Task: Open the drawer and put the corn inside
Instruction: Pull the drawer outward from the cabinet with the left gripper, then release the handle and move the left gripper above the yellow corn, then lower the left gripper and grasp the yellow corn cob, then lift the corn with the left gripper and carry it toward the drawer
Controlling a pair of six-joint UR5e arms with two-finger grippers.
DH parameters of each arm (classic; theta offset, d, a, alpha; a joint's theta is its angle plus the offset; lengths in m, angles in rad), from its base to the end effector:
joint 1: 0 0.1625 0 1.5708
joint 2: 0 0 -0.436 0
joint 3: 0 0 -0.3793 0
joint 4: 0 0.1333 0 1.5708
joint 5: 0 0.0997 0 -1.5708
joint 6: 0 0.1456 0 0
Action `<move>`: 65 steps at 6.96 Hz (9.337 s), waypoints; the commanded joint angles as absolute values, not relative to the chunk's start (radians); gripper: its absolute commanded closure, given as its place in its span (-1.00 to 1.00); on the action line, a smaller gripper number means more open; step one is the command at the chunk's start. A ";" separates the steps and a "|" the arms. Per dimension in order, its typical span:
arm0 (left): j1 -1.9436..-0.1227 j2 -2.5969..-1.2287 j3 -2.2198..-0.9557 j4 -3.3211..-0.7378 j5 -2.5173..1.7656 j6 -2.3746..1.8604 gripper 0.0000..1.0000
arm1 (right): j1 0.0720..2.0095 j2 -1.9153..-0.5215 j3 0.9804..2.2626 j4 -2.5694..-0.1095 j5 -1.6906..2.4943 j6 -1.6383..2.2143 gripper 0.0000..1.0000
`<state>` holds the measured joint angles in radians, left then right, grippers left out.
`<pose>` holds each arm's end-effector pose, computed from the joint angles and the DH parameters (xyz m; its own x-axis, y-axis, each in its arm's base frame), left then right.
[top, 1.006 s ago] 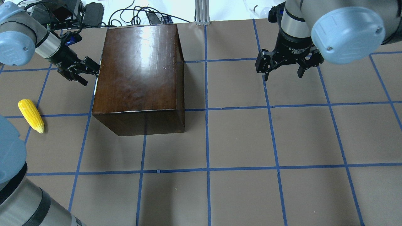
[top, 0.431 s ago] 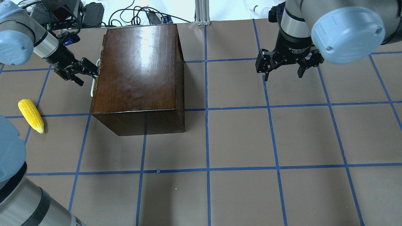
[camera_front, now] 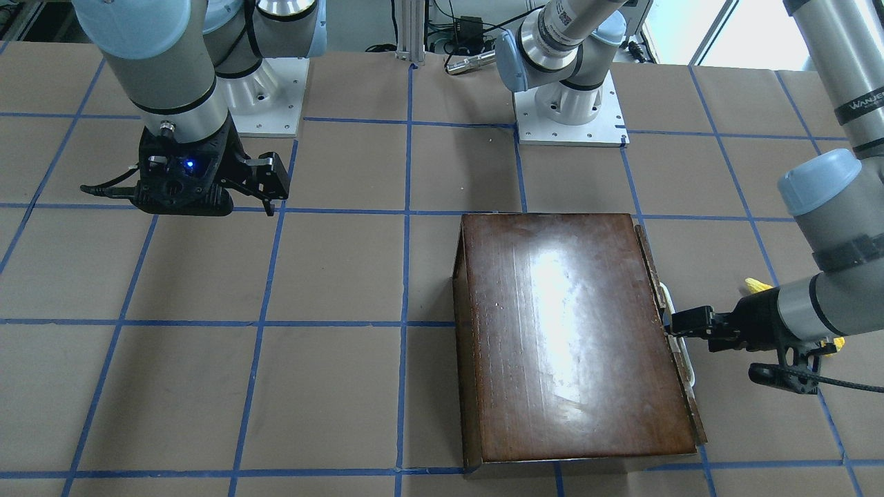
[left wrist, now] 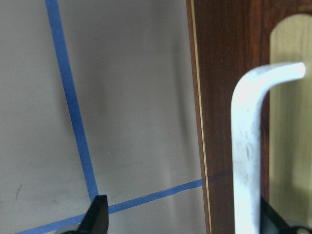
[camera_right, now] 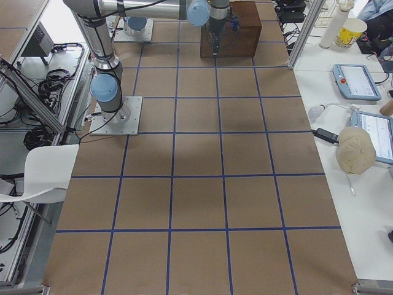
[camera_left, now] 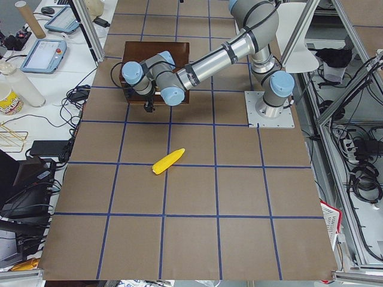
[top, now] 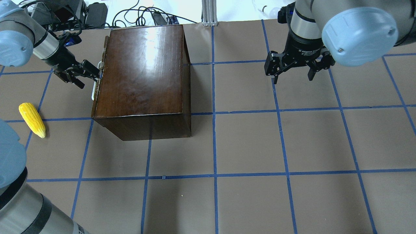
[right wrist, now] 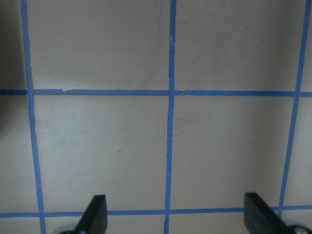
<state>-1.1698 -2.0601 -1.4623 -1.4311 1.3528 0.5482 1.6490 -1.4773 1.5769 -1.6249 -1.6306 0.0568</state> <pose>0.0903 -0.6351 0.2445 -0.9475 0.1001 0.3037 0.1344 0.9864 0.0943 0.1641 -0.4998 0.4092 -0.9978 -0.0240 0.0622 -0.0214 0.9989 0.0420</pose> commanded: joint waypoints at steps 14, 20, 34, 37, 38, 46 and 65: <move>-1.095 -2.057 -1.454 -1.430 1.381 0.663 -1.00 | 1.649 -1.477 1.577 -1.624 -1.631 0.057 -1.00; -1.077 -2.057 -1.440 -1.433 1.394 0.675 -1.00 | 1.649 -1.477 1.577 -1.624 -1.631 0.057 -1.00; -1.009 -2.042 -1.378 -1.456 1.448 0.701 -1.00 | 1.649 -1.477 1.577 -1.625 -1.629 0.057 -1.00; -0.907 -2.031 -1.362 -1.442 1.451 0.652 -1.00 | 1.649 -1.477 1.577 -1.624 -1.631 0.057 -1.00; -0.887 -2.033 -1.362 -1.430 1.450 0.588 -1.00 | 1.649 -1.477 1.577 -1.626 -1.631 0.057 -1.00; -0.833 -2.161 -1.405 -1.301 1.559 0.203 -1.00 | 1.649 -1.477 1.577 -1.624 -1.629 0.057 -1.00; -0.897 -2.151 -1.369 -1.337 1.608 0.219 0.99 | 1.649 -1.477 1.577 -1.626 -1.629 0.057 -1.00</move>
<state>-0.8792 -2.1784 -1.3895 -1.2965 1.6113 0.2041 1.6490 -1.4779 1.5769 -1.6256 -1.6299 0.0568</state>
